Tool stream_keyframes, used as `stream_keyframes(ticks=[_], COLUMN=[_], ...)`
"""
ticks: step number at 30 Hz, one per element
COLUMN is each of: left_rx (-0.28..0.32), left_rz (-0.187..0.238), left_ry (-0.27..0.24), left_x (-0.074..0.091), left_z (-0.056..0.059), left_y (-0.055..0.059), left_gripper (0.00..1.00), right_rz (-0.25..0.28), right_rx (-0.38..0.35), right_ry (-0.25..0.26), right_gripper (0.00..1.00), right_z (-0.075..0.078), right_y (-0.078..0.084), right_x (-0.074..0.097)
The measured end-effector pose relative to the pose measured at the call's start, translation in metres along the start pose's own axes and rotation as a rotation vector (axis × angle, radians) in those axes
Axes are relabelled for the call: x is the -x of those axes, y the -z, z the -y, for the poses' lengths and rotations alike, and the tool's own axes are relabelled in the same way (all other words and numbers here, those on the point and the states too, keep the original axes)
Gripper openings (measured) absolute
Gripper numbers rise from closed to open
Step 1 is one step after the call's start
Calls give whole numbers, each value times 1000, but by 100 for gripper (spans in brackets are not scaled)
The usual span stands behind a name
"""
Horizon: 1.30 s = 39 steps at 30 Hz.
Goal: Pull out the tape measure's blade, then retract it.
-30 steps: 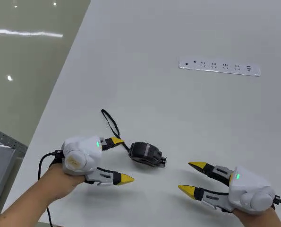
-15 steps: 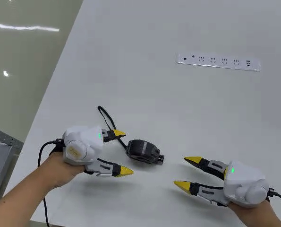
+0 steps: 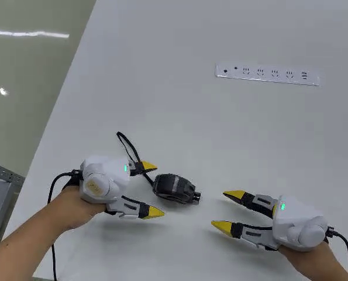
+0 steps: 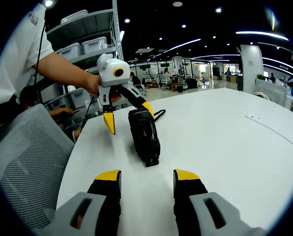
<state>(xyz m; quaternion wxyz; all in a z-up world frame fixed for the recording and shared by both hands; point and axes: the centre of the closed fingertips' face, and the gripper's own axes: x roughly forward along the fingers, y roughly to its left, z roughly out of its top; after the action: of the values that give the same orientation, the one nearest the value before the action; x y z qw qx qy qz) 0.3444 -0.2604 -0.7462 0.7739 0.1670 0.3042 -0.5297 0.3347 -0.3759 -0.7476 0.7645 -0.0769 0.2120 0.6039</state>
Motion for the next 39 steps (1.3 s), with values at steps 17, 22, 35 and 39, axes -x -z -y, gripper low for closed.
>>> stream_keyframes(ticks=[17,22,35,39], left_rx=[-4,-3,1,-6], left_rz=[-11,-19,-29,-33], left_ry=[37,39,52,67], left_x=[-9,-12,-17,-20], left_z=[-3,-5,-5,-3], left_y=[-1,1,3,3], left_gripper=[53,51,46,42], right_rz=[-12,-13,-12,-11], right_rx=[14,19,17,15], right_ry=[-50,-52,-70,-73], right_gripper=[41,41,39,38], right_z=[5,6,4,4], right_y=[2,1,1,1], right_x=[-12,-16,-23,-24])
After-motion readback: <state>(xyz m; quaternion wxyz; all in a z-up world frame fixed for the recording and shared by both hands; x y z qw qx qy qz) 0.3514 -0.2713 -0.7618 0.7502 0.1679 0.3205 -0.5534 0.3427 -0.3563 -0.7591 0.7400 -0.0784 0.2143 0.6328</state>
